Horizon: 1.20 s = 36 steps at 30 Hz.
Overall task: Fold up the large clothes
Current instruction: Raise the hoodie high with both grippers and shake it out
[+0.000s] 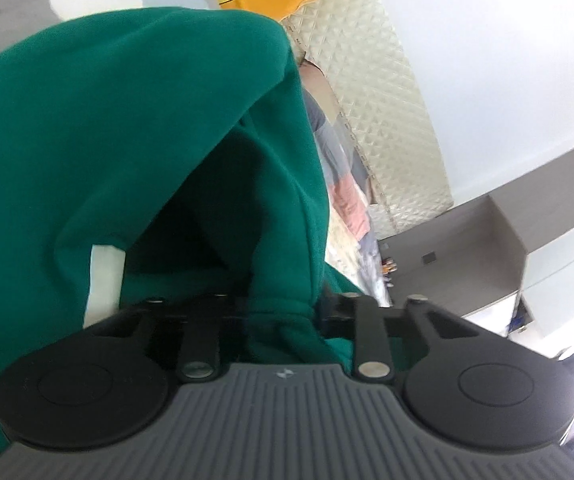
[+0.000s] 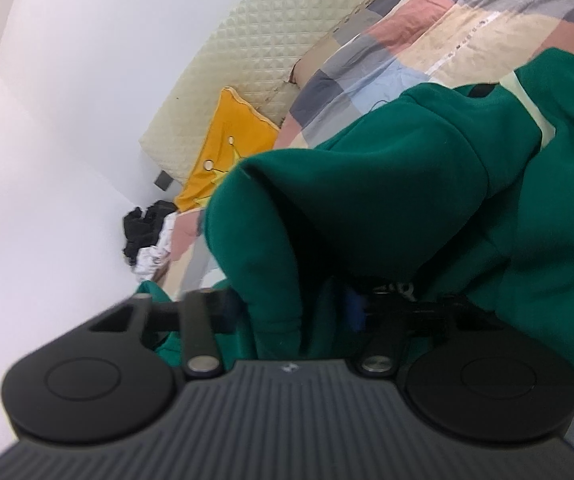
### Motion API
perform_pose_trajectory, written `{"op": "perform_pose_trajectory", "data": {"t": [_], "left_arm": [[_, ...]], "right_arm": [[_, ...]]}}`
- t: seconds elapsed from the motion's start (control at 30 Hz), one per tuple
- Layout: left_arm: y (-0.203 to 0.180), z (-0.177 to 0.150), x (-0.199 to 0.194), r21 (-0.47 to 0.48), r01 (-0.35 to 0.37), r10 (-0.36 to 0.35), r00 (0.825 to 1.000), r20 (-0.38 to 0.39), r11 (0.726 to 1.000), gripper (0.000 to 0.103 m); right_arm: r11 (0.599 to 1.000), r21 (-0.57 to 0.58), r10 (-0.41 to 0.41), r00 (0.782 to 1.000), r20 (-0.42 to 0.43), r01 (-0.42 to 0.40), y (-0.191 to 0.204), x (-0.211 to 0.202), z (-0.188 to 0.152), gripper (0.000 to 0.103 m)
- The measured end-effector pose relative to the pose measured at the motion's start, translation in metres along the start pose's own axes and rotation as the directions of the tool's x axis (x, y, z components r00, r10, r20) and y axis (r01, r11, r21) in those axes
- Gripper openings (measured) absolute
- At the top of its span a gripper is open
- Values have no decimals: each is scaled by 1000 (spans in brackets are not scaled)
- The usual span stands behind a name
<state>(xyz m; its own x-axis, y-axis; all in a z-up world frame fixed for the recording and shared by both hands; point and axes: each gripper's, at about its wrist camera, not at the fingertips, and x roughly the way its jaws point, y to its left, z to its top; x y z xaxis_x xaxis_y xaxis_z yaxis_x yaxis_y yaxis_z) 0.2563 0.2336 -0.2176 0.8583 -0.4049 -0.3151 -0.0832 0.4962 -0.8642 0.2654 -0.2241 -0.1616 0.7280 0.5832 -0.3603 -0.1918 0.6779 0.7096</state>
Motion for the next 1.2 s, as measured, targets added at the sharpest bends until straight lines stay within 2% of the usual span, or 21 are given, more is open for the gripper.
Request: {"op": "perform_pose_trajectory", "data": {"t": [0.03,0.1,0.17,0.27,0.4,0.53,0.67,0.7,0.87,0.9,1.0,1.07,1.2], "left_arm": [[-1,0,-4,7,9,-9,1000,4,1000,21],[-4,-3,-16,30,30,-31,999,41,999,18],[-4,-8,-34,39,91,-94,992,80,995,16],[-11,-14,-64,93,175,-187,972,143,980,16],[-27,-22,-96,170,219,-251,949,192,961,15],[-54,-34,-123,257,198,-264,930,256,946,15],[-71,-45,-152,320,204,-297,915,274,925,15],[-74,-38,-158,335,208,-307,910,278,919,15],[-142,-28,-199,412,221,-365,877,313,884,15],[-174,-24,-204,423,223,-374,871,319,879,15],[-224,-20,-231,453,200,-384,850,361,869,15],[-254,-17,-245,502,174,-399,831,386,847,15],[-312,1,-270,531,178,-434,804,407,828,15]], "right_arm": [[1000,-16,-4,1000,-3,4,1,0,-1,23],[1000,-24,12,1000,3,-11,4,-3,-2,21],[998,-32,46,999,12,-46,8,-11,-3,19],[993,-91,82,996,33,-79,23,-27,-6,19],[983,-151,116,992,57,-106,44,-54,-9,19],[967,-215,160,983,94,-137,70,-88,-5,19],[942,-295,210,968,138,-162,101,-127,9,18],[935,-311,226,963,149,-171,110,-137,15,18],[882,-437,292,932,213,-176,172,-182,51,18],[876,-449,302,927,222,-177,182,-189,58,18],[847,-500,343,904,255,-181,220,-218,84,18],[833,-524,363,889,278,-176,242,-236,100,17],[821,-551,366,877,310,-148,281,-268,130,17]]}}
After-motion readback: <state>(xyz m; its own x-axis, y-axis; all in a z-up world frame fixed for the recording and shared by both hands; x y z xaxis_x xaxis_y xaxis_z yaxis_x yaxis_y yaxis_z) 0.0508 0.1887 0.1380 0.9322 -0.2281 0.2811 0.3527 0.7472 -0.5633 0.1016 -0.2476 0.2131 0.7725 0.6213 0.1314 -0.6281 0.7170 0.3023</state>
